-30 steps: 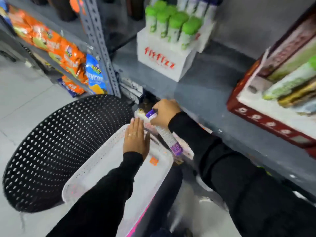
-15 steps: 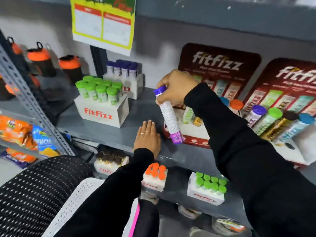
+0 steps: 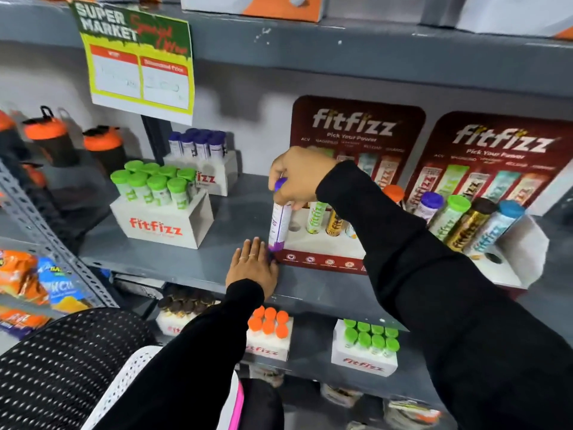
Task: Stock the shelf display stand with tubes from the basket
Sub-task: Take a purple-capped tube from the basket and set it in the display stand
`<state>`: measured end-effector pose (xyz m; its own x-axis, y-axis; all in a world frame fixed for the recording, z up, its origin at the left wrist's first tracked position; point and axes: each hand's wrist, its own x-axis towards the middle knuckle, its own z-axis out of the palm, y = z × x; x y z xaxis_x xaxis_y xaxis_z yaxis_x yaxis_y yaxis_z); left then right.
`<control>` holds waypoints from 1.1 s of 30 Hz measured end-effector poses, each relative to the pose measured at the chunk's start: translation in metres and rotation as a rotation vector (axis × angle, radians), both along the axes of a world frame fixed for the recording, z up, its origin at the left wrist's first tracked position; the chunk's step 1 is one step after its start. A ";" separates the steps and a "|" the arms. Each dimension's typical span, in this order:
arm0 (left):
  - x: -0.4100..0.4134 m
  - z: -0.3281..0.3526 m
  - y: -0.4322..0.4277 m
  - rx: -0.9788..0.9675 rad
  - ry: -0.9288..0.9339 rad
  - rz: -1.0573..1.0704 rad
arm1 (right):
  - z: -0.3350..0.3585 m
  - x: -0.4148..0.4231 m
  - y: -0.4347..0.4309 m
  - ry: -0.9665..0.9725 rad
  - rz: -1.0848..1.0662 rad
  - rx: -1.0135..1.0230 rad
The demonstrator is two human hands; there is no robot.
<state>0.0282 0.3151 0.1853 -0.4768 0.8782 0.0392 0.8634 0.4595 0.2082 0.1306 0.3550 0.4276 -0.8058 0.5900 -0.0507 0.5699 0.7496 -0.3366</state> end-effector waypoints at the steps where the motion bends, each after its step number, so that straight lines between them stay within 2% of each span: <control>1: 0.000 0.000 0.000 0.005 0.000 -0.002 | 0.001 0.001 0.000 -0.011 0.000 0.021; 5: 0.001 0.001 -0.001 0.029 -0.004 -0.008 | 0.003 0.004 0.001 -0.009 0.004 0.148; 16: 0.002 0.004 -0.001 -0.040 0.025 -0.005 | 0.020 0.008 0.019 0.087 -0.006 0.156; 23: 0.002 0.005 -0.001 -0.043 0.029 -0.005 | 0.018 0.011 0.030 0.017 -0.016 0.195; 33: 0.002 0.005 -0.001 -0.050 0.032 -0.001 | -0.004 -0.001 0.049 0.037 -0.094 0.215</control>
<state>0.0298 0.3140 0.1904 -0.4753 0.8797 0.0100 0.8696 0.4681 0.1572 0.1293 0.4044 0.4240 -0.7459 0.6564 0.1130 0.6308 0.7506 -0.1965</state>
